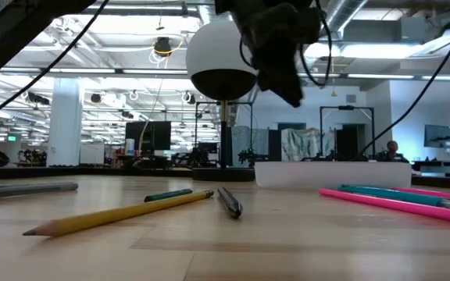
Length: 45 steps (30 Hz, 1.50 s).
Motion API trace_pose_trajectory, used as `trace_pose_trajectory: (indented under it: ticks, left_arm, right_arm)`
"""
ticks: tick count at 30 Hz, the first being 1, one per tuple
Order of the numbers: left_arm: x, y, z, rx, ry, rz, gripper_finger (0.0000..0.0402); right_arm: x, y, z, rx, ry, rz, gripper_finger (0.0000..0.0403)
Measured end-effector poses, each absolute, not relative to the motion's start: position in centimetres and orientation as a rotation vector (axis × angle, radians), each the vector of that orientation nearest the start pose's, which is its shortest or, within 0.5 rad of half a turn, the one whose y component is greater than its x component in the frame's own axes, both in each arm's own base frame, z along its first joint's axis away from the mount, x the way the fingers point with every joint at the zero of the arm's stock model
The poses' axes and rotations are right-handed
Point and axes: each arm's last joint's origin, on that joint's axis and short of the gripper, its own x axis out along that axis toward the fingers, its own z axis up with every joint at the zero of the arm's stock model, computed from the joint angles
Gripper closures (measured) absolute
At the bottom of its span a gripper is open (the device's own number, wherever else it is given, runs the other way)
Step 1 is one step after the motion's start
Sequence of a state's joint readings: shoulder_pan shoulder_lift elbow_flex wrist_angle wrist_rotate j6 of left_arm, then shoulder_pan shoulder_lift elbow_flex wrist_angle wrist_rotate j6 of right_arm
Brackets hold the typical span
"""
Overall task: Pick & place school supplies into a supply box
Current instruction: Put the green pen into the orange supply box
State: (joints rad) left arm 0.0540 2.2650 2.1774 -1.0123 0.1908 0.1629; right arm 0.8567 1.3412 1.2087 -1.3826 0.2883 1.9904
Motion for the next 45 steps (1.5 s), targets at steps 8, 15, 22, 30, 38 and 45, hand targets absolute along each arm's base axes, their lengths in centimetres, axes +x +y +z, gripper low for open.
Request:
trace_pose_trajectory:
  ticks: [8,15,22,30,38,45]
  left_arm:
    - [45.7,1.5,25.6,-0.035,1.344,-0.242,0.0270]
    - [44.8,1.3,26.8,-0.023,1.350,-0.252,0.0270]
    - [43.3,1.6,29.2,0.011,1.352,-0.204,0.0270]
    - [42.6,1.6,30.6,0.021,1.319,-0.168,0.0270]
    - [42.6,1.6,30.6,0.012,1.318,-0.162,0.0270]
    - [42.6,1.6,30.6,0.003,1.319,-0.156,0.0270]
  right_arm:
    - [16.6,20.0,24.9,0.933,1.295,-0.986,0.0285]
    - [17.8,22.0,21.4,0.917,1.389,-1.089,0.0285]
    - [17.5,23.0,19.3,0.838,1.457,-1.174,0.0285]
    - [16.5,23.6,16.7,0.760,1.490,-1.237,0.0285]
    - [15.8,22.1,14.9,0.820,1.471,-1.209,0.0285]
    - [15.2,20.8,14.0,0.847,1.449,-1.183,0.0285]
